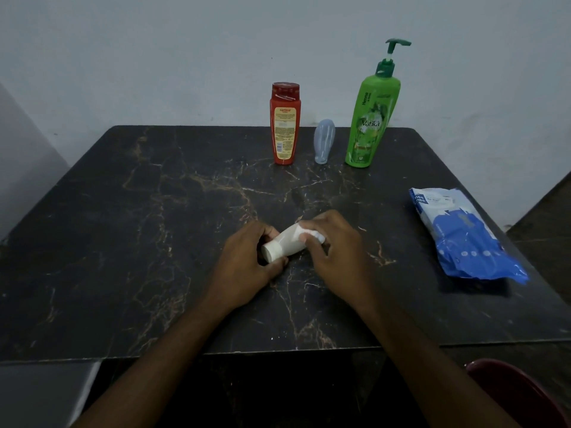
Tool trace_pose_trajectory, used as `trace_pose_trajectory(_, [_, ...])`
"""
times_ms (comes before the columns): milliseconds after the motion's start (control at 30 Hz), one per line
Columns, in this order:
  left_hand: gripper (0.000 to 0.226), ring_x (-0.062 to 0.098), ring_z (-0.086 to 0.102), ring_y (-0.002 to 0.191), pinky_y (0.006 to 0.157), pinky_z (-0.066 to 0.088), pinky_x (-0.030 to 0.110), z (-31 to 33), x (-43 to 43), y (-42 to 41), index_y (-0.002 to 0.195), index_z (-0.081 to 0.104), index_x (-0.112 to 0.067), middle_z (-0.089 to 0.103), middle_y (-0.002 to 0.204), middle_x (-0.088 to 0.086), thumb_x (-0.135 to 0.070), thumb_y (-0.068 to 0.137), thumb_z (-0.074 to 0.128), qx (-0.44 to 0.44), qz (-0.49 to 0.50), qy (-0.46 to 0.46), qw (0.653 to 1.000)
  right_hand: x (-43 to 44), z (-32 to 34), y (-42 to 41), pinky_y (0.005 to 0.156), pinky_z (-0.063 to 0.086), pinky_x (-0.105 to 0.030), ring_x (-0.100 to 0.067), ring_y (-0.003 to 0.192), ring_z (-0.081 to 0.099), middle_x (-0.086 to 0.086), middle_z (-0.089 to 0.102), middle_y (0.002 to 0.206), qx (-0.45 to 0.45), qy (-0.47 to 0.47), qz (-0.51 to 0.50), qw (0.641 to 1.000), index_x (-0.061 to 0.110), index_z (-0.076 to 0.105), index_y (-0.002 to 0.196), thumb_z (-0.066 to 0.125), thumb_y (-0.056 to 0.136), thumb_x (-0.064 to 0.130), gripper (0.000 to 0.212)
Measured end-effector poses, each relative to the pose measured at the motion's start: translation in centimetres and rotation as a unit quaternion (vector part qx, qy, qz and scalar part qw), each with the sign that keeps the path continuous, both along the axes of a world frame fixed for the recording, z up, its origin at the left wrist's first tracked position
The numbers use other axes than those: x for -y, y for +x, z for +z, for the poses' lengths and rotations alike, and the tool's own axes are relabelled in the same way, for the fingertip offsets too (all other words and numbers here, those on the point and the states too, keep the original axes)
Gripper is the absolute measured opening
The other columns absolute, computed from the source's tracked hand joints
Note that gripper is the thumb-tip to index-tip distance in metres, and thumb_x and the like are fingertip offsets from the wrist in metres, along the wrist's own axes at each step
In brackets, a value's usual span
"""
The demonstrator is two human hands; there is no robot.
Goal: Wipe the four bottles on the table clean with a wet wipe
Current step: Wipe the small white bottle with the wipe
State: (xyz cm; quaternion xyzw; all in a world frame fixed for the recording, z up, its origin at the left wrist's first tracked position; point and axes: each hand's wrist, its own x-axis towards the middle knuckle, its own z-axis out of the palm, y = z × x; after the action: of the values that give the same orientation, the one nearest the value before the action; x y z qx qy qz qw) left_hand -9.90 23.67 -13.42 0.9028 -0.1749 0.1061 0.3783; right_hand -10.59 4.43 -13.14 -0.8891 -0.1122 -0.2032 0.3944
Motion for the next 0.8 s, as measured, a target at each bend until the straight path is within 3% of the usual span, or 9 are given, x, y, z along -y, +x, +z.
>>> trace_pose_trajectory(133, [0.035, 0.004, 0.058, 0.086, 0.067, 0.047, 0.019, 0.2, 0.0, -0.1, 0.099, 0.062, -0.024, 0.062, 0.096, -0.013, -0.019, 0.074, 0.086, 0.004, -0.009, -0.010, 1.000, -0.6, 0.3, -0.8, 0.080, 0.047, -0.016, -0.009, 0.094, 0.055, 0.003, 0.053, 0.110, 0.042, -0.058, 0.124, 0.990, 0.010, 0.067, 0.117, 0.059, 0.095, 0.009, 0.023])
trace_pose_trajectory(300, [0.036, 0.002, 0.056, 0.088, 0.068, 0.043, 0.012, 0.3, 0.0, -0.2, 0.098, 0.061, -0.025, 0.061, 0.096, -0.014, -0.015, 0.073, 0.085, 0.006, -0.011, -0.005, 1.000, 0.3, 1.0, 0.1, 0.080, 0.053, -0.030, -0.009, 0.093, 0.055, 0.003, 0.054, 0.110, 0.028, -0.067, 0.045, 0.996, 0.014, 0.068, 0.118, 0.059, 0.095, 0.010, 0.025])
trace_pose_trajectory(400, [0.037, 0.002, 0.057, 0.087, 0.069, 0.043, 0.011, 0.1, 0.0, -0.1, 0.099, 0.061, -0.023, 0.060, 0.096, -0.015, -0.015, 0.073, 0.086, 0.011, -0.017, -0.002, 1.000, -0.6, 1.3, -1.0, 0.074, 0.052, -0.030, -0.013, 0.089, 0.055, 0.002, 0.052, 0.109, 0.046, -0.133, 0.111, 0.984, 0.011, 0.068, 0.114, 0.058, 0.093, 0.007, 0.024])
trace_pose_trajectory(533, [0.037, 0.003, 0.057, 0.086, 0.067, 0.044, 0.013, 0.1, 0.0, 0.0, 0.100, 0.061, -0.023, 0.060, 0.095, -0.014, -0.015, 0.073, 0.085, 0.013, -0.017, -0.002, 1.000, -0.5, 1.7, -0.4, 0.076, 0.052, -0.031, -0.011, 0.091, 0.053, 0.001, 0.053, 0.108, 0.045, -0.116, 0.068, 0.990, 0.012, 0.069, 0.114, 0.059, 0.093, 0.009, 0.024])
trace_pose_trajectory(633, [0.037, 0.002, 0.057, 0.085, 0.068, 0.046, 0.018, 0.0, 0.0, -0.1, 0.102, 0.061, -0.022, 0.061, 0.096, -0.012, -0.015, 0.074, 0.084, 0.014, -0.021, -0.003, 1.000, -1.3, 1.9, -1.0, 0.072, 0.050, -0.027, -0.011, 0.090, 0.050, 0.000, 0.053, 0.107, 0.044, -0.184, 0.113, 0.975, 0.012, 0.069, 0.110, 0.064, 0.087, 0.005, 0.025])
trace_pose_trajectory(800, [0.037, 0.002, 0.056, 0.083, 0.065, 0.043, 0.016, 0.0, 0.0, -0.1, 0.100, 0.060, -0.023, 0.060, 0.095, -0.012, -0.014, 0.073, 0.084, 0.015, -0.016, 0.000, 1.000, -1.4, 2.6, -0.3, 0.076, 0.047, -0.027, -0.016, 0.100, 0.050, 0.001, 0.051, 0.112, 0.021, -0.186, 0.069, 0.980, 0.015, 0.067, 0.113, 0.068, 0.082, 0.002, 0.033])
